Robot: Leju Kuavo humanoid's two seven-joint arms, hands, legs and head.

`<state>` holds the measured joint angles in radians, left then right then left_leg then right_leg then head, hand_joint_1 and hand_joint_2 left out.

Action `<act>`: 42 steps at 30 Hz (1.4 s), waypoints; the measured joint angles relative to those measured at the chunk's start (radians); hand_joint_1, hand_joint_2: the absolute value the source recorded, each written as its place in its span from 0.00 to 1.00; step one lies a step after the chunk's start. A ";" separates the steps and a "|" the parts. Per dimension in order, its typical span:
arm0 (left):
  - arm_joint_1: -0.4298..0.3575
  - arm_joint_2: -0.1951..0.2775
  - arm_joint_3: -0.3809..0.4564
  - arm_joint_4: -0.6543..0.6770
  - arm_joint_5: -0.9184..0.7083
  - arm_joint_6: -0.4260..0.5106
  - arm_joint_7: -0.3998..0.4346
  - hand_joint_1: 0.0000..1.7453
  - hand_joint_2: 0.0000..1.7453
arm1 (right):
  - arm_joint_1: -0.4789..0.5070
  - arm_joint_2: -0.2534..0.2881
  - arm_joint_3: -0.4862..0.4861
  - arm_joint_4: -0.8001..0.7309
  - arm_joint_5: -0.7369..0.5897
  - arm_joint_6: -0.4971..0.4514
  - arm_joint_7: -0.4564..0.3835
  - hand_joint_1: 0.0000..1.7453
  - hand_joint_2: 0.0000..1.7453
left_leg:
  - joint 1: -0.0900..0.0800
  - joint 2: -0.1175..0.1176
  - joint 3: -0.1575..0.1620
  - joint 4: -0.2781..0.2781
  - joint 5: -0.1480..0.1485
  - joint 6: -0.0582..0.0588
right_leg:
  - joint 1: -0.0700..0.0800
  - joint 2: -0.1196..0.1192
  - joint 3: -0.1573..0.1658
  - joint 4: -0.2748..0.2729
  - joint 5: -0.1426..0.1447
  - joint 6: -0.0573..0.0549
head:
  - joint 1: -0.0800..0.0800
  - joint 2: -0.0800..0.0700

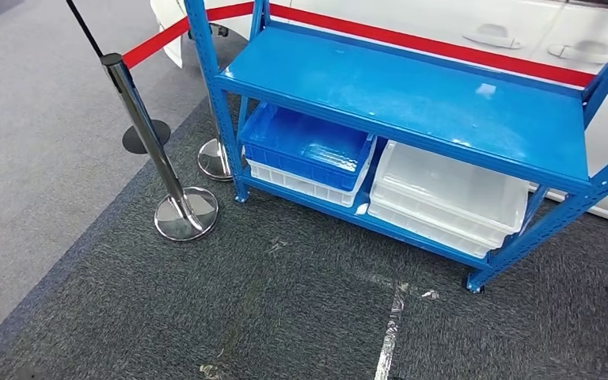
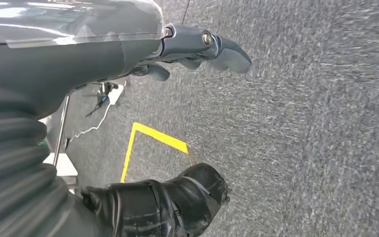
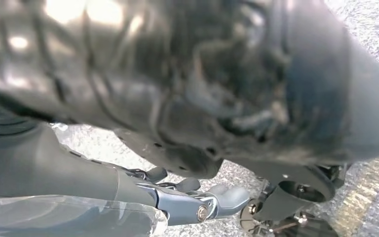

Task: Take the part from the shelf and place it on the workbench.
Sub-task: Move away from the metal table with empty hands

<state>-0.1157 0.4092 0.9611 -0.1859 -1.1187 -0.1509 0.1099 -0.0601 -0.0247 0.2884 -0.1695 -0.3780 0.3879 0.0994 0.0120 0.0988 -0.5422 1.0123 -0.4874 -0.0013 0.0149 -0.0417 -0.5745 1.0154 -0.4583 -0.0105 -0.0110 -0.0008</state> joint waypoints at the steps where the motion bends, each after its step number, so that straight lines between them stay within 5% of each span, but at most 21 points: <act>1: -0.001 0.000 -0.001 0.000 0.001 0.003 -0.001 0.00 1.00 | 0.001 0.004 0.004 0.000 0.003 0.003 -0.003 0.00 0.00 | 0.002 -0.001 0.002 0.002 -0.003 -0.006 | -0.002 0.009 0.003 -0.004 0.003 -0.005 | 0.000 0.000; 3: -0.002 0.000 -0.001 0.000 0.006 0.009 -0.004 0.00 1.00 | 0.000 0.011 0.011 0.000 0.009 0.004 0.000 0.00 0.00 | 0.006 -0.035 -0.012 0.041 -0.035 -0.016 | -0.007 0.026 0.011 -0.013 0.010 -0.018 | -0.004 0.000; 5: 0.000 0.001 -0.001 0.000 0.011 0.014 -0.006 0.00 1.00 | -0.003 0.017 0.015 0.000 0.015 0.004 0.013 0.00 0.00 | 0.008 -0.078 -0.065 0.156 -0.096 -0.022 | -0.009 0.044 0.014 -0.015 0.014 -0.026 | -0.009 0.000; 7: 0.005 0.001 -0.001 0.000 0.010 0.017 -0.006 0.00 1.00 | -0.005 0.021 0.019 0.000 0.021 0.004 0.034 0.00 0.00 | 0.008 -0.091 -0.124 0.271 -0.132 -0.025 | -0.008 0.065 0.013 -0.014 0.015 -0.028 | -0.010 0.000; 8: 0.007 0.000 -0.001 0.000 0.007 0.017 -0.005 0.00 1.00 | -0.005 0.023 0.022 0.000 0.025 0.003 0.050 0.00 0.00 | 0.008 -0.091 -0.136 0.287 -0.125 -0.026 | -0.007 0.076 0.013 -0.012 0.015 -0.029 | -0.010 0.000; 12: 0.008 -0.003 -0.002 0.001 -0.007 0.021 0.024 0.00 1.00 | -0.005 0.023 0.040 0.000 0.039 -0.003 0.108 0.00 0.00 | 0.010 -0.117 -0.054 0.081 -0.005 -0.022 | -0.009 0.119 0.013 -0.001 0.010 -0.022 | -0.010 0.000; 14: 0.007 -0.003 -0.002 0.001 -0.009 0.027 0.046 0.00 1.00 | -0.006 0.019 0.043 0.000 0.043 -0.004 0.119 0.00 0.00 | 0.008 -0.135 -0.026 0.018 0.009 -0.014 | -0.010 0.137 0.005 0.006 0.009 -0.011 | -0.011 0.000; 16: 0.007 -0.004 -0.002 0.001 -0.006 0.035 0.059 0.00 1.00 | -0.006 0.015 0.053 0.000 0.048 -0.004 0.119 0.00 0.00 | 0.006 -0.129 -0.027 0.016 0.012 -0.002 | -0.010 0.152 -0.004 0.006 0.013 0.001 | -0.012 0.000; 19: 0.006 -0.008 -0.002 0.002 0.004 0.044 0.069 0.00 1.00 | -0.003 0.005 0.080 0.000 0.057 -0.001 0.092 0.00 0.00 | 0.010 -0.105 -0.026 0.004 0.023 0.017 | -0.009 0.112 -0.022 0.038 -0.008 0.017 | -0.009 0.000; 21: 0.006 -0.010 -0.002 0.002 0.010 0.045 0.077 0.00 1.00 | -0.003 0.004 0.091 0.000 0.061 0.001 0.058 0.00 0.00 | 0.010 -0.092 -0.026 0.000 0.026 0.023 | -0.010 0.064 -0.067 0.134 -0.064 0.025 | -0.006 0.000; 24: 0.008 -0.011 -0.002 0.002 0.020 0.036 0.090 0.00 1.00 | -0.004 0.004 0.101 0.000 0.066 -0.003 -0.012 0.00 0.00 | 0.007 -0.063 -0.030 0.001 0.026 0.026 | -0.014 0.050 -0.137 0.289 -0.117 0.028 | -0.004 0.000; 25: 0.009 -0.011 -0.002 0.002 0.022 0.030 0.093 0.00 1.00 | -0.004 0.004 0.106 0.000 0.065 -0.007 -0.036 0.00 0.00 | 0.005 -0.053 -0.030 0.001 0.026 0.026 | -0.014 0.048 -0.127 0.272 -0.100 0.025 | -0.004 0.000; 27: 0.008 -0.011 -0.002 0.002 0.026 0.016 0.096 0.00 1.00 | -0.004 0.003 0.113 0.000 0.056 -0.012 -0.077 0.00 0.00 | 0.002 -0.037 -0.028 0.001 0.026 0.026 | -0.008 0.032 -0.057 0.150 -0.040 0.013 | -0.004 0.000; 29: 0.007 -0.012 -0.002 0.002 0.030 -0.007 0.096 0.00 1.00 | -0.009 0.002 0.113 0.000 0.032 -0.018 -0.114 0.00 0.50 | -0.002 -0.022 -0.025 -0.001 0.027 0.022 | 0.003 0.002 0.003 0.033 -0.009 -0.001 | -0.005 0.000; 31: 0.006 -0.013 -0.002 0.002 0.033 -0.030 0.094 0.00 1.00 | -0.015 -0.002 0.113 -0.001 0.002 -0.030 -0.144 0.00 1.00 | -0.002 -0.007 -0.023 -0.003 0.029 0.013 | 0.010 -0.007 0.018 -0.011 -0.005 -0.009 | -0.006 0.000; 34: 0.006 -0.019 -0.003 0.002 0.044 -0.037 0.087 0.00 1.00 | -0.016 -0.007 0.110 -0.002 -0.026 -0.056 -0.151 0.00 1.00 | 0.000 0.010 -0.016 -0.008 0.028 -0.004 | 0.010 0.018 0.021 -0.023 0.006 -0.021 | -0.005 0.000; 35: 0.007 -0.021 -0.003 0.001 0.052 -0.035 0.082 0.00 1.00 | -0.014 -0.008 0.108 -0.002 -0.030 -0.065 -0.149 0.00 1.00 | 0.001 -0.002 -0.018 0.001 0.018 -0.011 | 0.007 0.025 0.026 -0.030 0.011 -0.026 | -0.006 0.000; 38: 0.020 -0.033 -0.016 0.001 0.094 -0.025 0.068 0.00 1.00 | -0.008 -0.010 0.097 -0.003 -0.025 -0.087 -0.141 0.00 1.00 | 0.005 -0.070 -0.074 0.138 -0.069 -0.022 | 0.001 0.045 0.032 -0.040 0.021 -0.034 | -0.013 0.000; 40: 0.037 -0.048 -0.032 0.001 0.139 -0.017 0.059 0.00 1.00 | -0.006 -0.010 0.088 -0.010 -0.009 -0.101 -0.135 0.00 1.00 | 0.005 -0.087 -0.127 0.257 -0.116 -0.023 | 0.003 0.064 0.029 -0.037 0.022 -0.035 | -0.014 0.000; 41: 0.048 -0.058 -0.042 0.002 0.168 -0.013 0.054 0.00 1.00 | -0.005 -0.010 0.083 -0.016 0.002 -0.110 -0.132 0.00 0.75 | 0.004 -0.089 -0.140 0.283 -0.116 -0.022 | 0.005 0.076 0.028 -0.036 0.021 -0.035 | -0.014 0.000; 42: 0.060 -0.068 -0.054 0.002 0.197 -0.008 0.049 0.00 0.75 | -0.005 -0.010 0.078 -0.024 0.014 -0.118 -0.130 0.00 0.50 | 0.003 -0.091 -0.134 0.268 -0.096 -0.018 | 0.007 0.087 0.028 -0.033 0.021 -0.035 | -0.014 0.000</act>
<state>-0.0555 0.3408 0.9074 -0.1842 -0.9214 -0.1592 0.1592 -0.0653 -0.0347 0.3668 -0.1938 -0.3640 0.2696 -0.0311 0.0150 0.0081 -0.6759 1.2800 -0.5837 -0.0196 0.0216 0.0452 -0.5462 0.9822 -0.4375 -0.0459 -0.0250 -0.0008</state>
